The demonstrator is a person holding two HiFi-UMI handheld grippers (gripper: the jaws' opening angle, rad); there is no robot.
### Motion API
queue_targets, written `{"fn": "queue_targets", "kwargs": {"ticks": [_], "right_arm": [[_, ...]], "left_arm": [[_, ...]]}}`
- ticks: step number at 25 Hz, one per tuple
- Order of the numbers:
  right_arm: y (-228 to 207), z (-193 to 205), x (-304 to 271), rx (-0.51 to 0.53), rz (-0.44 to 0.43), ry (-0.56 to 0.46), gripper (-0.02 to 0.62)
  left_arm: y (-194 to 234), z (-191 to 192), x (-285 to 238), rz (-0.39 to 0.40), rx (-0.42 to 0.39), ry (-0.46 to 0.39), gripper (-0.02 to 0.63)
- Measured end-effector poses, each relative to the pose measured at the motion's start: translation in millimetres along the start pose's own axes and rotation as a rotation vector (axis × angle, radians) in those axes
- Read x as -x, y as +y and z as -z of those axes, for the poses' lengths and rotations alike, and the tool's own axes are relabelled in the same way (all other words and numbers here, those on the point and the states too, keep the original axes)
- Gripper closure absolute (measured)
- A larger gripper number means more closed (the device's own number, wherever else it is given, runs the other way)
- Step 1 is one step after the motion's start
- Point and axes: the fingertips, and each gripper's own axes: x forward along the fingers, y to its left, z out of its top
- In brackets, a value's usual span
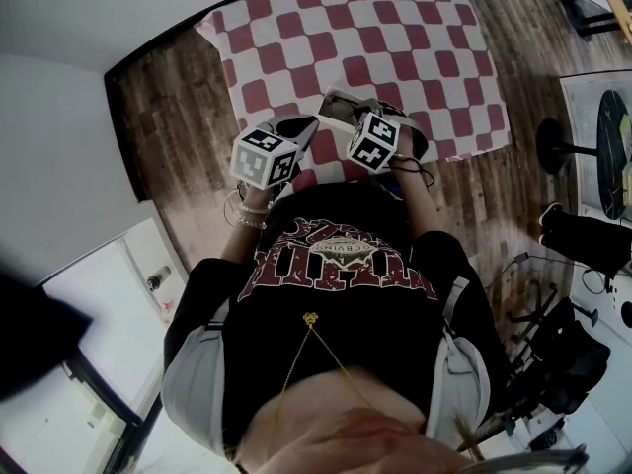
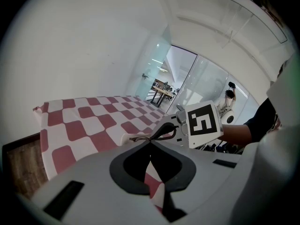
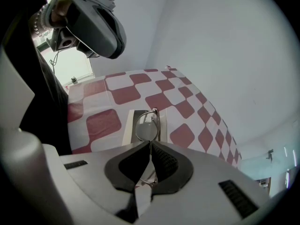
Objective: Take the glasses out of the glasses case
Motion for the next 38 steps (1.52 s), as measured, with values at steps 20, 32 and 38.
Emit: {"fn": "queue_targets", "kwargs": {"ticks": [20,32,38], "right_arm": [[-24,-5,38,0.002,0.04,-0.01,0.568],[-27,-14,61,0.018,0.024,0.004,0.568],[-28,-18,75,0.017,0.021,-0.002,0.568]], "left_arm": [[1,6,-7,0.003,-0.003,0.018,0.607],[4,12,-10,0.001,0.008,0.031,0.607],[4,16,-12,0.005,0.011,0.042,0.607]]}}
